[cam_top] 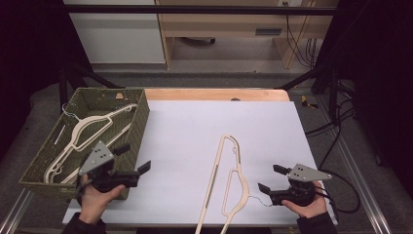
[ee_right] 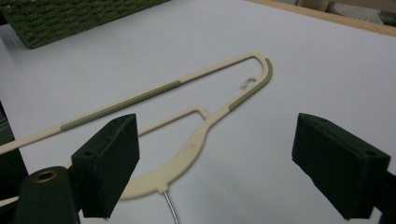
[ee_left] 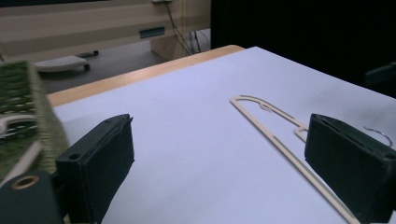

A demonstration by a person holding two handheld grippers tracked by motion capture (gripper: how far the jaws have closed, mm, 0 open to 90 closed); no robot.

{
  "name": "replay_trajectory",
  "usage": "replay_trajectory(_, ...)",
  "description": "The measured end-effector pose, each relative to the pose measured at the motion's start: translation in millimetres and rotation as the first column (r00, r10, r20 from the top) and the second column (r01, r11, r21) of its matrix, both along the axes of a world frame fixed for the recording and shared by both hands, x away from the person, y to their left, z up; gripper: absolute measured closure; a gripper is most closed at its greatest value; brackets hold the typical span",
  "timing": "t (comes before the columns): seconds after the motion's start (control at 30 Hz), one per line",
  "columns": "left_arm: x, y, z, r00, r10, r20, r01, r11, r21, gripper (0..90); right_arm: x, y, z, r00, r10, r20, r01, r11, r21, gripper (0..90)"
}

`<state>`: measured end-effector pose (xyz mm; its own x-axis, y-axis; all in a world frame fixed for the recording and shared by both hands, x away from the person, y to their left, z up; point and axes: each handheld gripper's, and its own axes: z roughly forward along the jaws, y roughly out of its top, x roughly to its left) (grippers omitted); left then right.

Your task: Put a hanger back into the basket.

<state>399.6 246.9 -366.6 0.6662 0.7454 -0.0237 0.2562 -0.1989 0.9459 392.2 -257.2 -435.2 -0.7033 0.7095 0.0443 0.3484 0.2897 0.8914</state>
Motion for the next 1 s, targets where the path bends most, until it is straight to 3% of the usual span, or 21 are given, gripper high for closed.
replay_trajectory(0.07,-2.1,-9.7,-10.3,0.9997,-0.022,-0.008,0.022,0.9996,0.017,8.5,-0.4,0.9,-1.8,0.9999,0.007,-0.009,-0.007,1.0,-0.005,16.4)
replay_trajectory(0.17,-3.1,-18.9,-23.7,0.9981,-0.049,-0.038,0.05,0.9987,0.008,9.0,-0.4,2.7,-5.9,0.9997,0.016,-0.02,-0.017,1.0,-0.027,19.0)
replay_trajectory(0.33,-2.2,-35.3,-44.2,0.9938,-0.084,-0.073,0.088,0.9949,0.048,9.1,0.2,3.8,-14.0,0.9976,0.054,-0.043,-0.056,0.997,-0.05,33.2)
replay_trajectory(0.67,1.0,-48.3,-63.9,0.9845,-0.117,-0.131,0.127,0.9891,0.074,8.8,5.1,7.6,-27.7,0.9878,0.116,-0.104,-0.127,0.986,-0.112,45.1)
replay_trajectory(0.77,1.5,-51.0,-67.2,0.9827,-0.123,-0.139,0.135,0.9873,0.083,8.9,5.4,8.4,-29.9,0.9819,0.142,-0.126,-0.156,0.981,-0.113,49.0)
replay_trajectory(1.0,1.7,-53.3,-69.8,0.9808,-0.132,-0.144,0.146,0.9852,0.091,9.1,6.9,16.2,-37.6,0.959,0.212,-0.188,-0.241,0.96,-0.145,65.2)
